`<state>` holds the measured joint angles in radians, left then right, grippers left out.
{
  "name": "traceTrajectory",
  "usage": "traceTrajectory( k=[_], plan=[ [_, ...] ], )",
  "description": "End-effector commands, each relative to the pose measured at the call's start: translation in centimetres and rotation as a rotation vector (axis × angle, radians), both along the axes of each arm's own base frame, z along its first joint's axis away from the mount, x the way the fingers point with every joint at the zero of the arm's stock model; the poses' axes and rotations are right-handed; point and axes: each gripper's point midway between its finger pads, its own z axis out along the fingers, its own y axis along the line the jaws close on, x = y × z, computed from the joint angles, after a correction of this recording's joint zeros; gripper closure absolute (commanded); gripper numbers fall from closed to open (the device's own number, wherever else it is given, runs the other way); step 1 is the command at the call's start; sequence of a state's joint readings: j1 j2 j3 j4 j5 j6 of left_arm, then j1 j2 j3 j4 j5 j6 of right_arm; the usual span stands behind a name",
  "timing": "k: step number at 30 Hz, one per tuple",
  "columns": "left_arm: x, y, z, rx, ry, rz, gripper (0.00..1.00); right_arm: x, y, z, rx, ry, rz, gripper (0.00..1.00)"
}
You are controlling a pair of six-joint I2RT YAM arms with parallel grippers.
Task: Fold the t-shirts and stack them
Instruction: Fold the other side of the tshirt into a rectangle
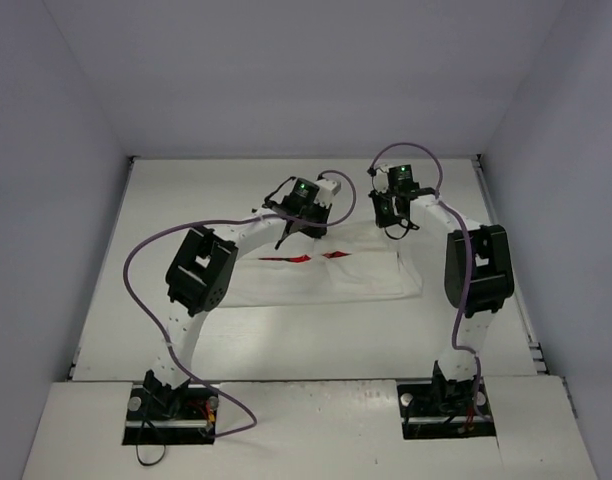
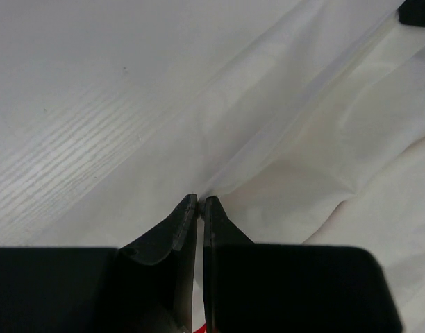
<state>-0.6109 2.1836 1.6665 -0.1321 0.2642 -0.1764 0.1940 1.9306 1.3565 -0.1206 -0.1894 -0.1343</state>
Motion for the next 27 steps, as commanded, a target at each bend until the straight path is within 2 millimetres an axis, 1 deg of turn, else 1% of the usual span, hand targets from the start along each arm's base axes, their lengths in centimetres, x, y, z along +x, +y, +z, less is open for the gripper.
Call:
traceTrajectory(
  k=[1, 2, 3, 4, 5, 6, 7, 9, 10, 11, 12, 13, 14, 15, 16, 17, 18, 19, 20, 21, 24, 25, 26, 27],
  plan=[
    [0.9, -0.1, 3.0, -0.035, -0.034, 0.030, 1.00, 2.2, -1.0, 1.7, -0.023, -0.069, -0.015, 1.00],
    [0.9, -0.1, 3.0, -0.037, -0.035, 0.030, 0.99, 2.3, -1.1, 1.6, -0.024, -0.068, -0.017, 0.98],
    [0.9, -0.1, 3.1, -0.038, -0.034, 0.032, 0.96, 2.4, -1.1, 1.6, -0.023, -0.068, -0.018, 0.91],
    [1.1, 0.0, 3.2, -0.034, -0.039, 0.047, 0.84, 2.6, -1.2, 1.6, -0.025, -0.070, -0.029, 0.85],
    [1.2, 0.1, 3.6, -0.032, -0.047, 0.058, 0.74, 2.8, -1.3, 1.8, -0.028, -0.074, -0.040, 0.76],
    [1.6, 0.5, 4.3, -0.028, -0.065, 0.077, 0.65, 3.0, -1.3, 2.2, -0.025, -0.084, -0.049, 0.65],
    [1.9, 0.8, 4.9, -0.023, -0.082, 0.096, 0.59, 3.0, -1.2, 3.1, -0.018, -0.100, -0.055, 0.59],
    [2.1, 1.2, 6.7, -0.031, -0.112, 0.118, 0.55, 3.0, -1.2, 5.0, -0.002, -0.137, -0.064, 0.50],
    [2.1, 1.3, 7.0, -0.030, -0.120, 0.128, 0.54, 2.9, -1.2, 5.2, 0.004, -0.138, -0.067, 0.49],
    [2.1, 1.6, 8.8, -0.050, -0.143, 0.144, 0.54, 2.7, -1.1, 6.3, 0.018, -0.157, -0.068, 0.49],
    [1.9, 1.8, 10.1, -0.066, -0.160, 0.160, 0.53, 2.2, -1.0, 6.9, 0.041, -0.159, -0.068, 0.52],
    [1.8, 1.8, 10.8, -0.076, -0.169, 0.157, 0.53, 1.7, -0.8, 6.5, 0.059, -0.142, -0.068, 0.54],
    [1.5, 1.7, 11.2, -0.088, -0.170, 0.147, 0.53, 1.0, -0.6, 6.6, 0.093, -0.134, -0.063, 0.56],
    [1.4, 1.7, 11.0, -0.088, -0.165, 0.144, 0.53, 0.9, -0.6, 6.9, 0.098, -0.139, -0.065, 0.56],
    [1.0, 1.4, 10.7, -0.093, -0.147, 0.123, 0.53, 0.1, -0.5, 6.1, 0.117, -0.111, -0.071, 0.57],
    [0.9, 1.3, 10.4, -0.091, -0.138, 0.113, 0.53, -0.4, 0.0, 6.1, 0.140, -0.100, -0.059, 0.58],
    [0.7, 1.3, 10.2, -0.089, -0.128, 0.112, 0.53, -0.7, 0.0, 5.7, 0.145, -0.087, -0.067, 0.58],
    [0.6, 1.3, 10.2, -0.091, -0.124, 0.110, 0.53, -0.9, -0.1, 5.7, 0.149, -0.086, -0.077, 0.58],
    [0.1, 1.4, 10.0, -0.094, -0.115, 0.107, 0.52, -1.1, -0.1, 5.8, 0.153, -0.089, -0.081, 0.55],
    [0.1, 1.4, 10.5, -0.106, -0.123, 0.108, 0.52, -1.3, 0.0, 5.7, 0.158, -0.088, -0.080, 0.53],
    [-0.7, 1.5, 9.8, -0.109, -0.108, 0.105, 0.52, -1.8, 0.0, 5.5, 0.163, -0.075, -0.085, 0.53],
    [-1.0, 1.3, 9.5, -0.110, -0.100, 0.096, 0.52, -2.2, -0.2, 4.8, 0.157, -0.062, -0.089, 0.53],
    [-1.2, 1.4, 8.7, -0.099, -0.087, 0.100, 0.52, -2.4, -0.2, 4.4, 0.152, -0.050, -0.092, 0.55],
    [-1.5, 1.1, 8.4, -0.101, -0.075, 0.104, 0.52, -2.9, -0.2, 3.5, 0.164, -0.021, -0.114, 0.55]
  ],
)
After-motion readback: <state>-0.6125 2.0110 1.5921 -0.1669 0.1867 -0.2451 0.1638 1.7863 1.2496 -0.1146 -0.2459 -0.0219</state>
